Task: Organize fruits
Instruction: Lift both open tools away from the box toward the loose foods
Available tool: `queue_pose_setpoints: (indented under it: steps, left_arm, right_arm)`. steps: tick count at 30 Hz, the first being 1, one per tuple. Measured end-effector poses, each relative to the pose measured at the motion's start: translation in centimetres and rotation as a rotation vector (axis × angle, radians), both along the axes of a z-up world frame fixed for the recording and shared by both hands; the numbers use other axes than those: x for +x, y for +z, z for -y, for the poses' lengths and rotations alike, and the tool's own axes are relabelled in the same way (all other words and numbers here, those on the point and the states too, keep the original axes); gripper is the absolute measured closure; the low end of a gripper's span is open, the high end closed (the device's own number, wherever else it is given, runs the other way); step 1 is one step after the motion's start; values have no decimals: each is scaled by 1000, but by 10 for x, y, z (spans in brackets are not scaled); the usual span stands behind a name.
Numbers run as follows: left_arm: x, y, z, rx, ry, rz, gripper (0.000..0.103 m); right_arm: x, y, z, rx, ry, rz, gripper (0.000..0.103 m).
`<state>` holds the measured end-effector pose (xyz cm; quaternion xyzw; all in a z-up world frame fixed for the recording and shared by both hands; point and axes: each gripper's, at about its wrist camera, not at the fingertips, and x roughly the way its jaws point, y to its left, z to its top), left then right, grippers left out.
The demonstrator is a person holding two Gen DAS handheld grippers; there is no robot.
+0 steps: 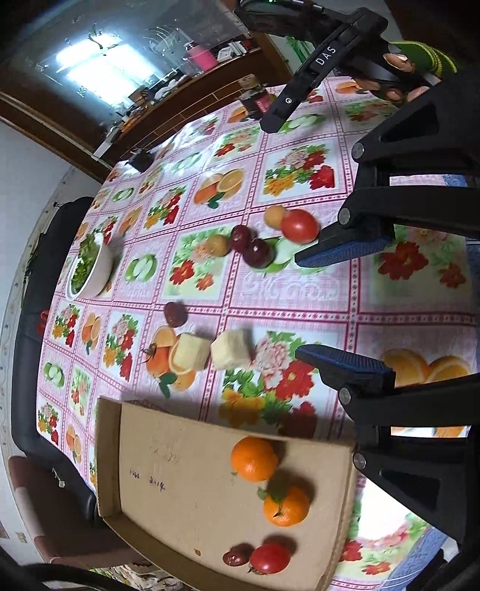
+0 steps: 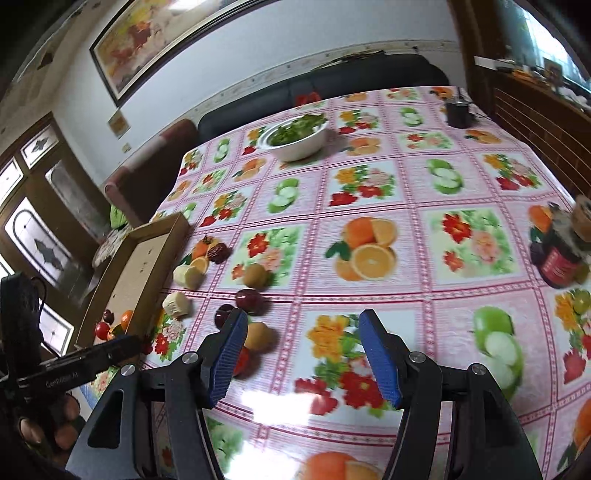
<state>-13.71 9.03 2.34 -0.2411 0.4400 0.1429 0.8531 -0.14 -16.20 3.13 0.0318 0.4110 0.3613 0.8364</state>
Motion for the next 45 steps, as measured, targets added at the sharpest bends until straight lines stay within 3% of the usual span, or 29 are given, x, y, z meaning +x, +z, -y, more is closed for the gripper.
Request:
queue_pose_setpoints:
  steps: [15,22,31,34,45]
  left_arm:
    - [-4,-3,15,-14,-29,-9,62]
    - [-4,-9,8,-31,-22,-18,62]
    - [14,-12,-14,-34,33,-15,62]
    - [21,-11,-21,-37,49,-11,62]
    - [42,-18,-31,-9,73,-32,62]
  right_arm:
    - [-10,-8,20,-5,-15,1,38]
    - [-15,11,13,32,10,50,38]
    - [-1,-3,-26,3,73,20,40]
    - [3,-4,-38,-3,93,21,45]
    - [18,-11,-85,-24,145,-11,50]
